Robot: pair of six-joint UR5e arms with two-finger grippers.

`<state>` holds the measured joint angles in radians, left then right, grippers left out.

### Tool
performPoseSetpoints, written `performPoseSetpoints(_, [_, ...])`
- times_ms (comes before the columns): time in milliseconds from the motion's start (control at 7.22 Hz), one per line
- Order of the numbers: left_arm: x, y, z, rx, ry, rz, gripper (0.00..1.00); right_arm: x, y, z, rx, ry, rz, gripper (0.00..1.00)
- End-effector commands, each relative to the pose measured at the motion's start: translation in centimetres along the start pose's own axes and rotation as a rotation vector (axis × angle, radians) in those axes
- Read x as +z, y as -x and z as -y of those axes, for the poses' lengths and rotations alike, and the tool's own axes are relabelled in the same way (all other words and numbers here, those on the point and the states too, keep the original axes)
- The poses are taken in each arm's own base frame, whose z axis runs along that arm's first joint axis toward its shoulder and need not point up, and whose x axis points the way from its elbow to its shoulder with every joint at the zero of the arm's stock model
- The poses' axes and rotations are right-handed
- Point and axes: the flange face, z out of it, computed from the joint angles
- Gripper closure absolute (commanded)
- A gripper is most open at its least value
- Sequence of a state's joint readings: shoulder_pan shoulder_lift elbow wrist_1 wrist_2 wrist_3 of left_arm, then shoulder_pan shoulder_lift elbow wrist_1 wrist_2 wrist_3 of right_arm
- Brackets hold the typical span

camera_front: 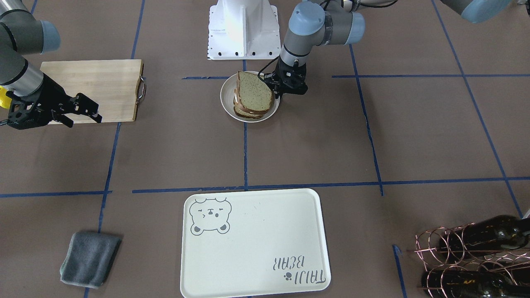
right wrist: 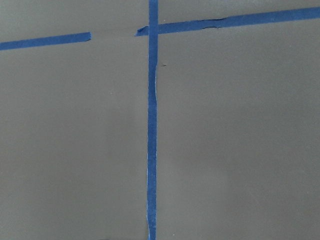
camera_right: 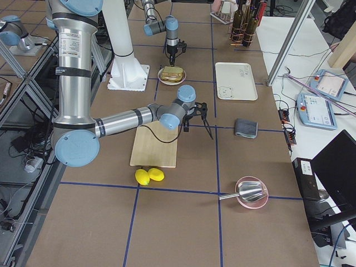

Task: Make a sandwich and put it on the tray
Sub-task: 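Close the left gripper on the white plate's rim, then carry the plate with the left gripper toward the bear tray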

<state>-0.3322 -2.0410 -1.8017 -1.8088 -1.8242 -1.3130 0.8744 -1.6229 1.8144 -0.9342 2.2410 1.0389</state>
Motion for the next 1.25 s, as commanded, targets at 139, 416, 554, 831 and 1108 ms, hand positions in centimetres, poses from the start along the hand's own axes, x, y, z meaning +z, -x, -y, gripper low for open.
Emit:
performPoseSetpoints(139, [-3.9,-1.3,0.4,-0.034,0.005,-0.134,1.0,0.0,0.0,0.0,0.0,-0.001,0.001,0.0])
performPoseSetpoints(416, [-4.7,-1.2,1.2,-0.054,0.019,-0.207,1.0,0.0,0.0,0.0,0.0,0.001,0.002,0.0])
performPoseSetpoints(554, [-4.8,-0.9,1.9,-0.059,0.028,-0.236,1.0,0.0,0.0,0.0,0.0,0.001,0.002,0.0])
performPoseSetpoints(831, [-7.0,1.8,7.3,-0.092,-0.01,-0.265,1.0,0.0,0.0,0.0,0.0,0.001,0.002,0.0])
performPoseSetpoints(1108, [-8.1,5.6,13.3,-0.113,-0.049,-0.306,1.0,-0.1,0.1,-0.1,-0.001,0.0,0.003,0.0])
